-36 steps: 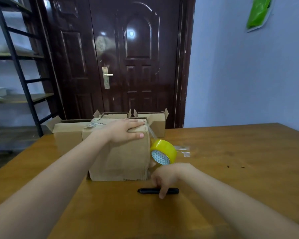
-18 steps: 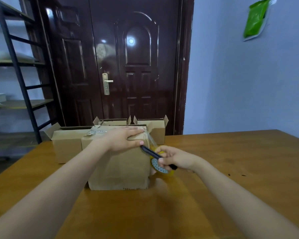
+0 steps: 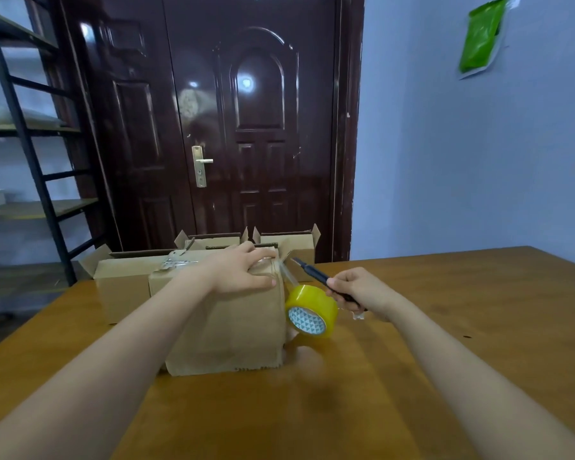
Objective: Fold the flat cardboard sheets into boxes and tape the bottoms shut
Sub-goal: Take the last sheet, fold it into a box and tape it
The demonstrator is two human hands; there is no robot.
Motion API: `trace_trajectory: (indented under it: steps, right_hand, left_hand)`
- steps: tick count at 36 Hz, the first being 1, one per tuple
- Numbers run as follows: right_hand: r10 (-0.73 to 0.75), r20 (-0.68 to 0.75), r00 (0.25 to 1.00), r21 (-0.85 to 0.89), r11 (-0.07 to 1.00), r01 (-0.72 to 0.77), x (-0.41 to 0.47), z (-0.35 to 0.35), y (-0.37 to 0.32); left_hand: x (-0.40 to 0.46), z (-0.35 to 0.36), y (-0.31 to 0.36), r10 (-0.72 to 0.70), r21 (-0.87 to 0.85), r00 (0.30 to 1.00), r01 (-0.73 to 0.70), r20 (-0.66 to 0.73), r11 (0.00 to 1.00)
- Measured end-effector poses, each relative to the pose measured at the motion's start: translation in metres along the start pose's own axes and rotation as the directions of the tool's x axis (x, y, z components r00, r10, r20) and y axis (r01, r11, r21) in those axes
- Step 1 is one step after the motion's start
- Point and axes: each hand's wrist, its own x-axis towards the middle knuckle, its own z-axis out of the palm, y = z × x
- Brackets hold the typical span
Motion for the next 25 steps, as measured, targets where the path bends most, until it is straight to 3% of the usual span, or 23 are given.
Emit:
trace_trajectory:
  steps: [5, 15, 25]
  right_hand:
    - [0.017, -0.158, 0.987, -0.21, 0.976, -0.051, 0.004, 0.01, -0.004]
    - [-0.02, -0.159, 0.987, -0.348, 0.937, -0.037, 0.007, 0.02, -0.018]
    - [-0.008, -0.105, 0.994, -0.357, 0.933, -0.03, 0.0, 0.016, -0.017]
  left_hand:
    - [0.005, 0.004, 0.003, 0.006, 0.066, 1.0, -0.006, 0.002, 0.998]
    - [0.006, 0.008, 0.0, -0.001, 0.093, 1.0, 0.003, -0.024, 0.996]
    - [0.006, 0.008, 0.0, 0.001, 0.096, 1.0, -0.001, -0.004, 0.995]
